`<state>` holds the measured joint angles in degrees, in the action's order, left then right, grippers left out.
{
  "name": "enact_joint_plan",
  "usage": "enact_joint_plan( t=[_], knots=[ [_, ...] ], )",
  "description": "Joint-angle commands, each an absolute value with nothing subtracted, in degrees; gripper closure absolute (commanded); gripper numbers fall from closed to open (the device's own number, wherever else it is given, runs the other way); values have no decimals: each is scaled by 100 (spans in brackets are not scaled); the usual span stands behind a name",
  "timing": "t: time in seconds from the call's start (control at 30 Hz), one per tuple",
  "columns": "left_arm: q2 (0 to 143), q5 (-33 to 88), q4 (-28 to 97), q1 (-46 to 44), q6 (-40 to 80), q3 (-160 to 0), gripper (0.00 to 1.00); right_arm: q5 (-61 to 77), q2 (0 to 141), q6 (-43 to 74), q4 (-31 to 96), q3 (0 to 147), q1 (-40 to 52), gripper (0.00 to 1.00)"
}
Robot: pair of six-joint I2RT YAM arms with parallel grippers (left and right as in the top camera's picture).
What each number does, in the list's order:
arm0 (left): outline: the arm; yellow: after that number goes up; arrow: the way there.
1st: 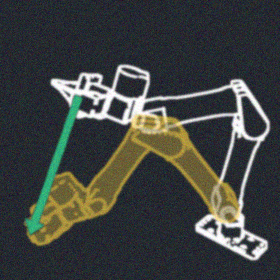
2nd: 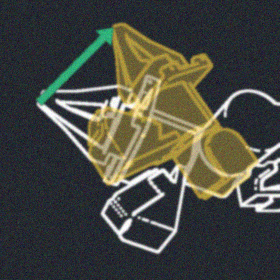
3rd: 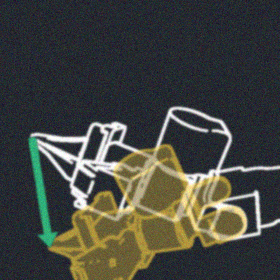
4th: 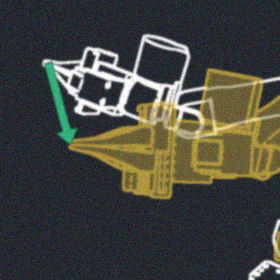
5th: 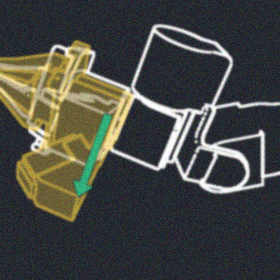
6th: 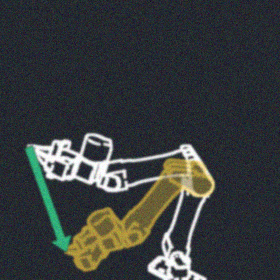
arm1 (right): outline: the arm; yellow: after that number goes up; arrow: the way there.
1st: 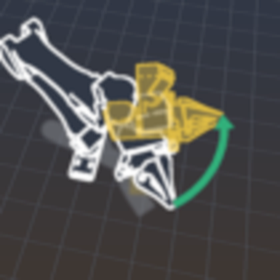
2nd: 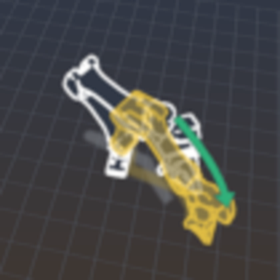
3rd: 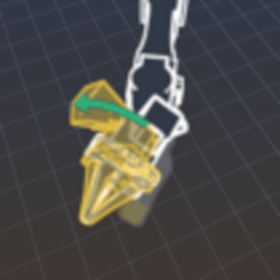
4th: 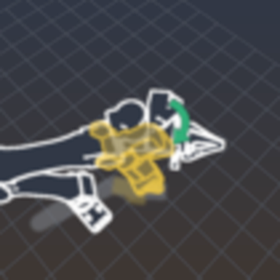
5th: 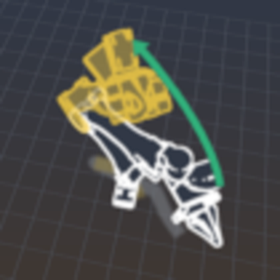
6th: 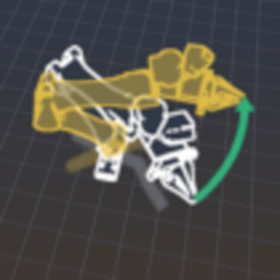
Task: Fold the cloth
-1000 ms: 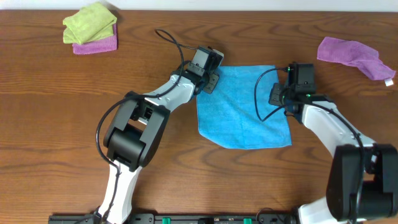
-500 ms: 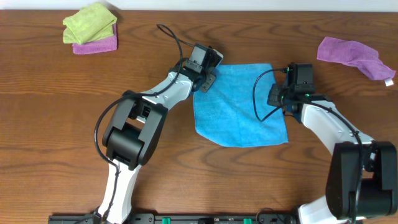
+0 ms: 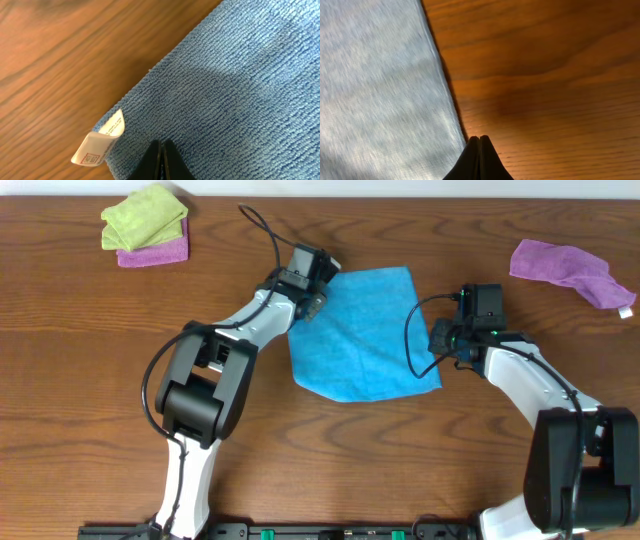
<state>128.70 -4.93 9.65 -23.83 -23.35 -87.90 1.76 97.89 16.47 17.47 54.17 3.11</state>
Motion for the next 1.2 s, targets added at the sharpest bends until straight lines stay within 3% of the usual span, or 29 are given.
enact_joint_plan(
  t=[0.0, 0.6, 1.17],
  knots=[
    [13061, -823, 1041, -2220, -2668, -8764, 94, 716, 9804, 1549, 1817, 5516, 309, 98],
    [13058, -790, 1017, -2045, -2416, -9172, 94, 888, 9804, 1267, 2053, 5518, 1048, 98],
    [11795, -408, 2390, -2139, -1361, -9662, 95, 607, 9900, 969, 2331, 5500, 1103, 98]
  ],
)
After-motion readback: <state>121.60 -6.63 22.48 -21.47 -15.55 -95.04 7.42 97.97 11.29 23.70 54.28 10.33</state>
